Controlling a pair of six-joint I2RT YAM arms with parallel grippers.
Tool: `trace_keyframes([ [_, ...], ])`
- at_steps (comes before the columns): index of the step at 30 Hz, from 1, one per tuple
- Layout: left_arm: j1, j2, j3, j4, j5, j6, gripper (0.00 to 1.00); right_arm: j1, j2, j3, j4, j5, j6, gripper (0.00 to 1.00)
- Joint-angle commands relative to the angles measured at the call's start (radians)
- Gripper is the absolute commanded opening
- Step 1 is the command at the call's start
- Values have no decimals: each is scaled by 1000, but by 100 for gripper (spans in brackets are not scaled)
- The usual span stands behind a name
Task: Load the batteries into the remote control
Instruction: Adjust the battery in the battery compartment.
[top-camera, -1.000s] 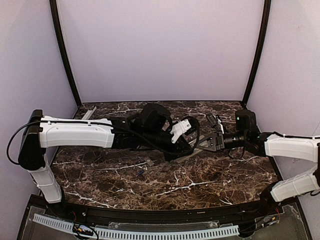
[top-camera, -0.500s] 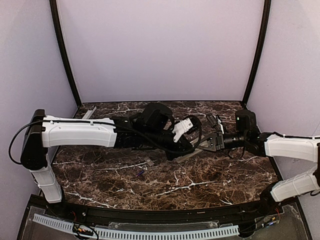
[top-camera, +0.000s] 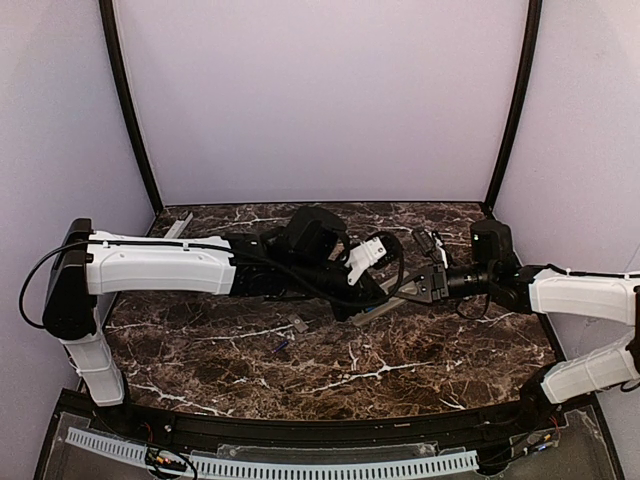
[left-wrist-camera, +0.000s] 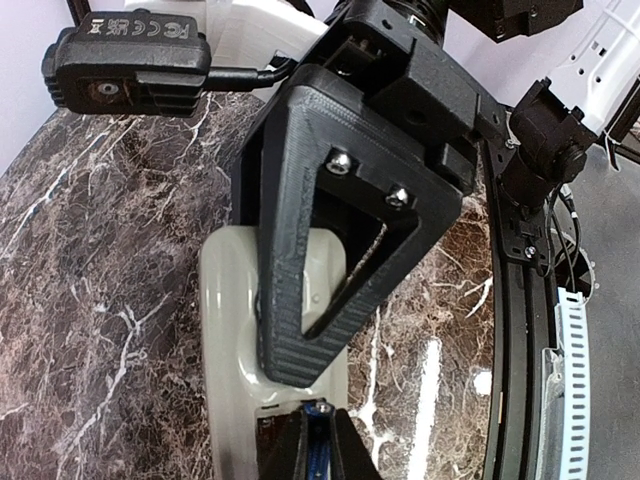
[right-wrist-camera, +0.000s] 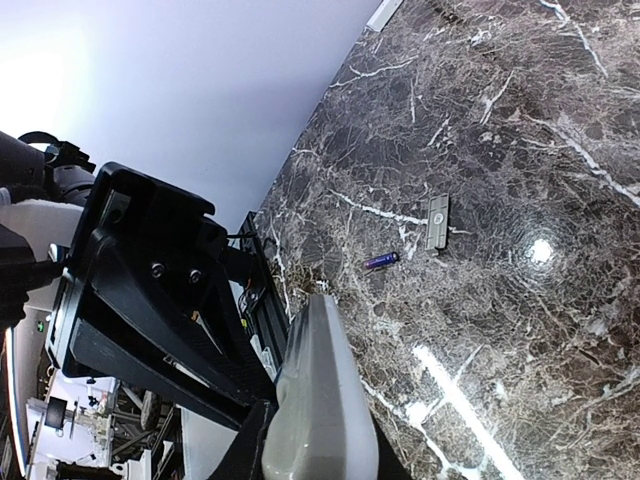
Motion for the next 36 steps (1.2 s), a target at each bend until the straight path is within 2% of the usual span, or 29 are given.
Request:
trace_keyframes([
  [1,-6,0,-7,-45,-13,4,8,9,-22,0,54,-8,10,0],
  [12,-6,3,-24,-61,-17,19,14,7,-29,6,63,-15,24,0],
  [24,-6,5,-30,-89,-21,15,4,5,-51,22,37,-9,9,0],
  [36,-17,41,-16,-153,-9,48,4,-3,-49,46,58,-21,29,0],
])
